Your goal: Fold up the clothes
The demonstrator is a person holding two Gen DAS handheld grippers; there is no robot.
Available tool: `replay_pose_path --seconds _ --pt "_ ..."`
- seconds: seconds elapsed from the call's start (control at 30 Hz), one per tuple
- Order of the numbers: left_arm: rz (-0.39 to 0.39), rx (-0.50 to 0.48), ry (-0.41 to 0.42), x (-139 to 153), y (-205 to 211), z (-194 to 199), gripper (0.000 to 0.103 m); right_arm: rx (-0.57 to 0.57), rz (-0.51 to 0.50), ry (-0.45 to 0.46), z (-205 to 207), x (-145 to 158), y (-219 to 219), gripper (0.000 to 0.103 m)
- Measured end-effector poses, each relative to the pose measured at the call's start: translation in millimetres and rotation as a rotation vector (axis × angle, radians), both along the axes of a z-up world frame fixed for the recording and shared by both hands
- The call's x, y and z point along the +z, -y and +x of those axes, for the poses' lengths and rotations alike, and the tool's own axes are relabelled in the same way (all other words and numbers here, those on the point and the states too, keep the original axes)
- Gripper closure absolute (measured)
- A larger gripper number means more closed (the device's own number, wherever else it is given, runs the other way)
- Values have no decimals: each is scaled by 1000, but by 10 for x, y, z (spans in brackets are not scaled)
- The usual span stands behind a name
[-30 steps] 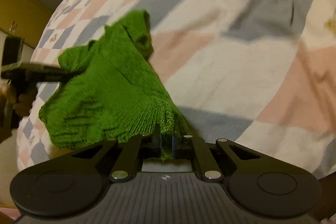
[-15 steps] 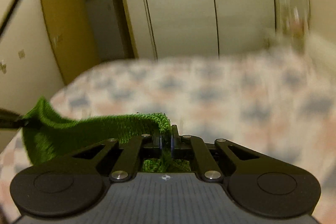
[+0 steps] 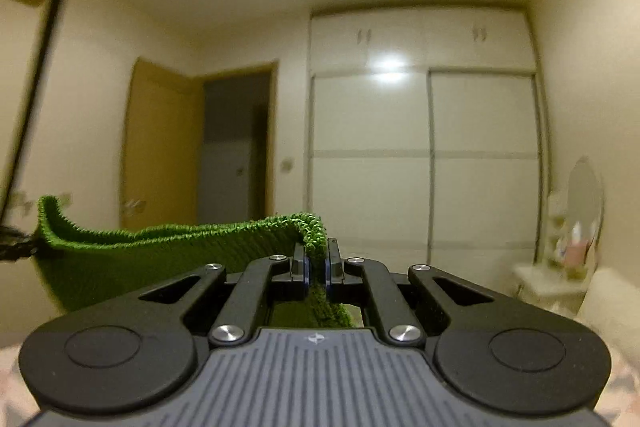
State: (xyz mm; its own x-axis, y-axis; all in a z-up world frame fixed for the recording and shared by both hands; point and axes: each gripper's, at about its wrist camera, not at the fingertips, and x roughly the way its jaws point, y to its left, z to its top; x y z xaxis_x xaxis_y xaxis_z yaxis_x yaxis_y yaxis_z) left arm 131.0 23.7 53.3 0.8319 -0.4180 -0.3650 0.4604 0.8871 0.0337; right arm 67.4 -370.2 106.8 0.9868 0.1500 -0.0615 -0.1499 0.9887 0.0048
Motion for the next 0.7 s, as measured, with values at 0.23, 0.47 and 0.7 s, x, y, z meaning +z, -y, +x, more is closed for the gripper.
replay_pose_path --seconds 0.23,0.47,0.7 --pt "194 152 -570 -1805 -94 -732 89 199 -186 -659 -1003 -1892 -171 95" --pt "60 322 -918 -2659 -228 -1088 74 133 129 -1163 -1590 -3186 70 85" --pt "-157 297 -949 -3273 -343 -778 61 -44 651 -1055 -1391 -3733 599 59"
